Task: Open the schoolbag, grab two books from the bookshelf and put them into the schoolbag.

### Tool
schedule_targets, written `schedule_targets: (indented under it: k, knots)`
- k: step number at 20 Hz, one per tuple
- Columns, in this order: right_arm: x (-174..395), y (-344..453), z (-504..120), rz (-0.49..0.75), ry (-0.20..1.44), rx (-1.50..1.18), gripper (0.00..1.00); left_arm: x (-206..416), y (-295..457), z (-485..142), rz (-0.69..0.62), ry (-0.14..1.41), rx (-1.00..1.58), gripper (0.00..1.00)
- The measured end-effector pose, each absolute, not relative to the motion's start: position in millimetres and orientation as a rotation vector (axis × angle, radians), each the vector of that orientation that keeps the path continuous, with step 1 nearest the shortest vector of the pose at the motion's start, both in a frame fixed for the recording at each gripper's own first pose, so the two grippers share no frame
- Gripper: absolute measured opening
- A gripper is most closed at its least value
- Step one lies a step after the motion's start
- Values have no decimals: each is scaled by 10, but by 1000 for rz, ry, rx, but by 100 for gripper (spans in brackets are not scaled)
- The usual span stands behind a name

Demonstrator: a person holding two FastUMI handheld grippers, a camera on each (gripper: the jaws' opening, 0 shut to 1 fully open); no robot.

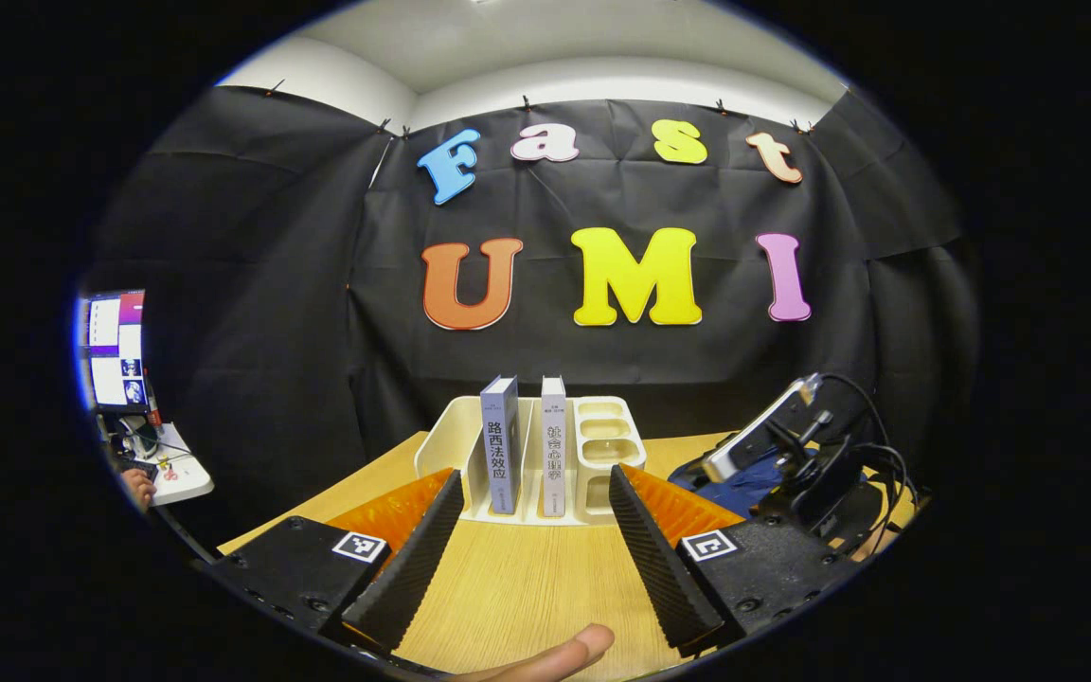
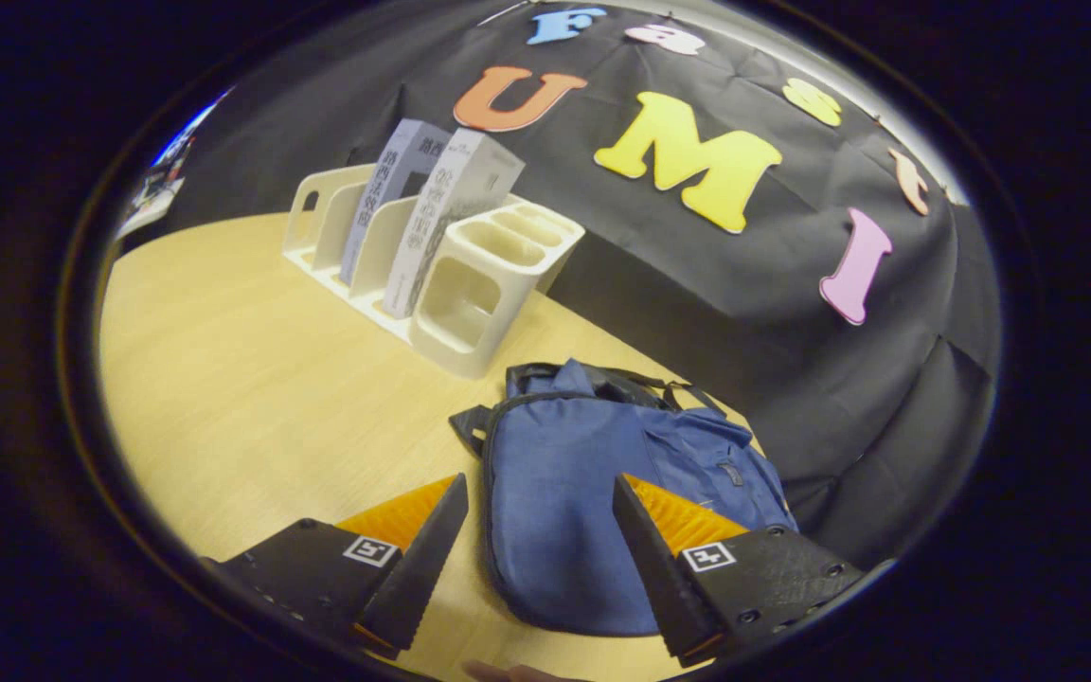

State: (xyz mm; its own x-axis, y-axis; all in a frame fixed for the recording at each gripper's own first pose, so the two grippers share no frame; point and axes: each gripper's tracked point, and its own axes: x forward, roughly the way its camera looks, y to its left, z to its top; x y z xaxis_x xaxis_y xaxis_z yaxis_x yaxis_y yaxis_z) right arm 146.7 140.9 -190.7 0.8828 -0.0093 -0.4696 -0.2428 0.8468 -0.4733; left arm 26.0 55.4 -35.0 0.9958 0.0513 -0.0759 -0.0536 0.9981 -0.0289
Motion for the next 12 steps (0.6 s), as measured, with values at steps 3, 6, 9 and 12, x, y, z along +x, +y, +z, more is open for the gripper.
schedule_targets:
  k: [3,6,9,12]
  knots:
    - [1591,1421,-2055,91,547,-586,96,278,526,-372,47,85,-33,97]
    - [1688,1384,-2008,41,531,-629,87,287,478,-382,30,86,-38,97]
    - [1690,1355,-1952,18,524,-645,87,281,493,-375,32,83,-40,97]
    - [1745,1282,-1820,-38,494,-675,77,252,480,-338,27,74,-47,97]
